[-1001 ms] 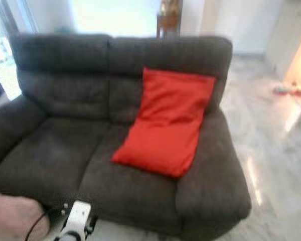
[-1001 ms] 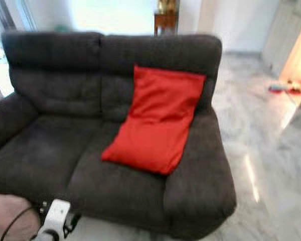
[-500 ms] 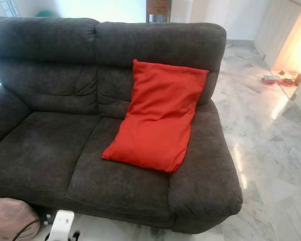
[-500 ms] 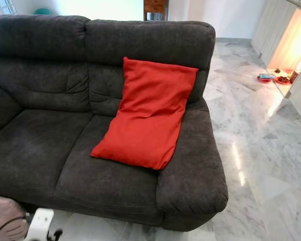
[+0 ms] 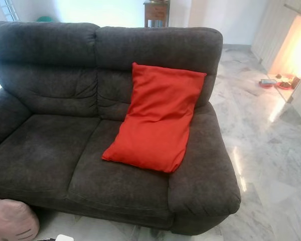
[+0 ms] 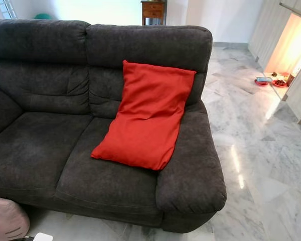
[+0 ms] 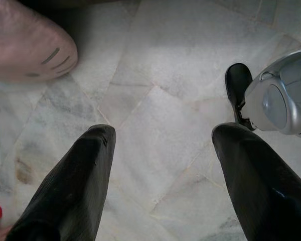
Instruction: Move the pillow to the sofa from floor
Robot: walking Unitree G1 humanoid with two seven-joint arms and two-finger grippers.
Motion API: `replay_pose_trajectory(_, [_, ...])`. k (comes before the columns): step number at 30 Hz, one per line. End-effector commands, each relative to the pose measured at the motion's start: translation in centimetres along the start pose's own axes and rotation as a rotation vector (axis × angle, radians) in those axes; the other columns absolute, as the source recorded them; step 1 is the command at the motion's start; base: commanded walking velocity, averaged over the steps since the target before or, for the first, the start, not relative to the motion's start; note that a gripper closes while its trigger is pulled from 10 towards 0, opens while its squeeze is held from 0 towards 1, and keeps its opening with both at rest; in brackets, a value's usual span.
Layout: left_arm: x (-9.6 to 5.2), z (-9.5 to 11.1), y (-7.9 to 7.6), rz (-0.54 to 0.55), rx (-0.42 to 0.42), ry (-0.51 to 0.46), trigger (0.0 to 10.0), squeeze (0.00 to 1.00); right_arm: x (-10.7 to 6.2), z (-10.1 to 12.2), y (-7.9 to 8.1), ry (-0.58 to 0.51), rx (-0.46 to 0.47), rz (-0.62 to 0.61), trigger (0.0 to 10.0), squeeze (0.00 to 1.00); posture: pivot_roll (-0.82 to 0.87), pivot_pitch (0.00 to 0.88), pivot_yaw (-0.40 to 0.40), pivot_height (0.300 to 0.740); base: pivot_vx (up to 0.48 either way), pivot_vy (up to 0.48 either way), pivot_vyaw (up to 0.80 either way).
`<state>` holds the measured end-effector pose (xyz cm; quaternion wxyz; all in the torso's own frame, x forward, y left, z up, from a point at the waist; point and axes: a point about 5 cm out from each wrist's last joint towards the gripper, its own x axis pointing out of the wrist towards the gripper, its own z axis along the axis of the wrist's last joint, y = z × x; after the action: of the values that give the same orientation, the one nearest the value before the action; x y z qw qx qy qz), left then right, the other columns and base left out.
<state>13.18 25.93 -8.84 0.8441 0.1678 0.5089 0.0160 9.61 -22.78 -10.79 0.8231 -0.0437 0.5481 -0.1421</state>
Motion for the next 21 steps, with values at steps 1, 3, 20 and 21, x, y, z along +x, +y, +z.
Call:
replay_pose_trajectory(1, [-0.01,-0.28,-0.48,-0.004,0.006,0.017,10.0,0.00,0.04,0.35,0.36,-0.004,0.013,0.010,10.0,0.00,0.06,0.000,-0.026,0.740,0.000,0.000,0.00])
replay_pose_trajectory(3, [0.06,-0.06,-0.94,-0.013,0.018,0.016,10.0,0.00,0.04,0.39,0.43,-0.004,0.018,0.013,10.0,0.00,0.06,0.000,-0.024,0.740,0.000,0.000,0.00])
replay_pose_trajectory(20, [0.10,0.06,-1.17,-0.017,0.012,0.020,10.0,0.00,0.01,0.07,0.64,0.023,0.048,0.021,10.0,0.00,0.06,0.000,-0.020,0.740,0.000,0.234,0.00])
replay_pose_trajectory(21, [0.10,0.06,-1.17,-0.017,0.012,0.020,10.0,0.00,0.01,0.07,0.64,0.023,0.048,0.021,10.0,0.00,0.06,0.000,-0.020,0.740,0.000,0.330,0.00])
